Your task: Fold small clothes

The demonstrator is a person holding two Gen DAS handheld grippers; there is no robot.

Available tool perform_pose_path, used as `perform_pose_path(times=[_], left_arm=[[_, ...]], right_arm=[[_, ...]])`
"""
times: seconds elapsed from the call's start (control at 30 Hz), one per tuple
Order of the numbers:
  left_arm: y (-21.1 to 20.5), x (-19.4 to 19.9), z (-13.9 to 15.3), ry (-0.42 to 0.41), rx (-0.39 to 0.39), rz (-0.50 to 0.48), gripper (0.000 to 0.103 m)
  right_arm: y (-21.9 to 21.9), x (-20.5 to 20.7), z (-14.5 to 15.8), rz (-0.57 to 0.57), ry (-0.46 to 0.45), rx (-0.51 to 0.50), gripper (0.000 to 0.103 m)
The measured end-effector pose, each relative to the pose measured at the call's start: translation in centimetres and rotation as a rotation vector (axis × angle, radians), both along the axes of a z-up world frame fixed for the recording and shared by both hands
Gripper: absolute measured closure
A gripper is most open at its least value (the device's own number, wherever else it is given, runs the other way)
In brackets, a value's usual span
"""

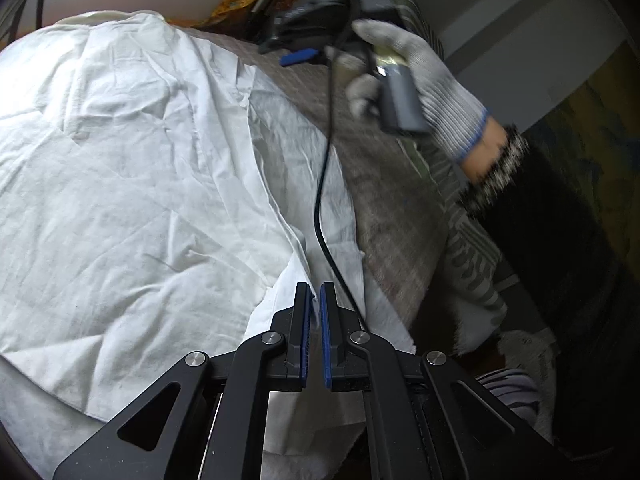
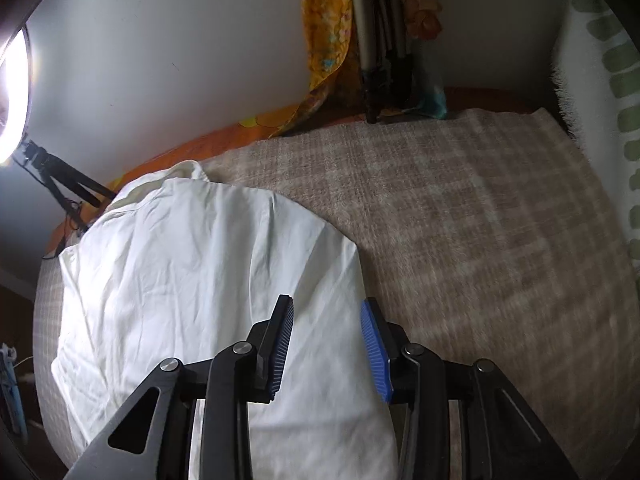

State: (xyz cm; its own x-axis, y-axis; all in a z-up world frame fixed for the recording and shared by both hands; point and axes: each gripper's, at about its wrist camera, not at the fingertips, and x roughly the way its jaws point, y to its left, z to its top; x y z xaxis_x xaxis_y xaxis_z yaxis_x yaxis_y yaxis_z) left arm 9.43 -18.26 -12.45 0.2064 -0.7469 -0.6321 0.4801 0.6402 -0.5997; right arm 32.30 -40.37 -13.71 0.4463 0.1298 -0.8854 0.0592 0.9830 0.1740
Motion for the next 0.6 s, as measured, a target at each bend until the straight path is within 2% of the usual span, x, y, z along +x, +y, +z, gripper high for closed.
perform_pose_path(times=[0.2,0.33,0.5,0.6], left_arm=[[-0.4,-0.7,0.3,-0.042,-0.007,-0.042,0.101],[0.2,-0.9,0.9,-0.048,-0.030,-0.028,0.102],[2.0,-1.4,1.4,-0.022,-0.069,0.006,0.102],[3.4,-2.5,2.0,-0.025,-0.085,0.026,0.102]], right_arm=[[1.3,2.4,-2.5,0.005,0.075,-0.138,0.072],[1.1,2.3,-2.7,-0.013,0.076,-0.112,0.101],[1.7,1.3,-0.7,0.003,0.032,-0.104,0.103],[2.6,0.6,1.1,0.022,-0.002,-0.065,0.103]])
